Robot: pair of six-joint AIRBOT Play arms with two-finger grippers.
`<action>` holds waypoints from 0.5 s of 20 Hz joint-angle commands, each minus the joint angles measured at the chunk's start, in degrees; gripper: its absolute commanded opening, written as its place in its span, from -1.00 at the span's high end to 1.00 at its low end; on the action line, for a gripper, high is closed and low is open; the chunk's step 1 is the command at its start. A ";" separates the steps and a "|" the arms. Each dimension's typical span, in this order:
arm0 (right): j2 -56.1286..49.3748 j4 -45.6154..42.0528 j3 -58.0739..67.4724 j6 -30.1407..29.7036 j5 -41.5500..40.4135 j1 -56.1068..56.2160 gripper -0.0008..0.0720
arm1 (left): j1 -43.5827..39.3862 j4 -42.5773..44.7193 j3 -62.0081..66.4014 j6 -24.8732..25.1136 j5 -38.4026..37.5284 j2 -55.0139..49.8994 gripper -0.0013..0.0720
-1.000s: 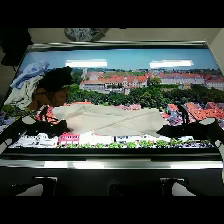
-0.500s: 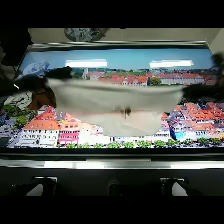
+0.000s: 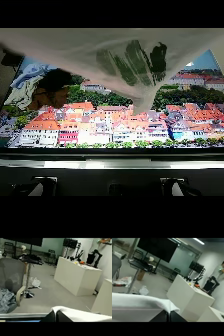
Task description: Fold the shirts.
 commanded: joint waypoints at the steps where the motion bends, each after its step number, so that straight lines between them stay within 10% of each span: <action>1: 0.72 -2.19 2.10 1.86 4.11 0.00 0.86 | 0.07 3.78 1.57 -1.16 -5.14 0.24 0.89; 10: -26.23 4.07 2.08 2.10 25.77 0.59 0.86 | -1.03 4.61 -16.96 0.13 -8.09 -15.06 0.88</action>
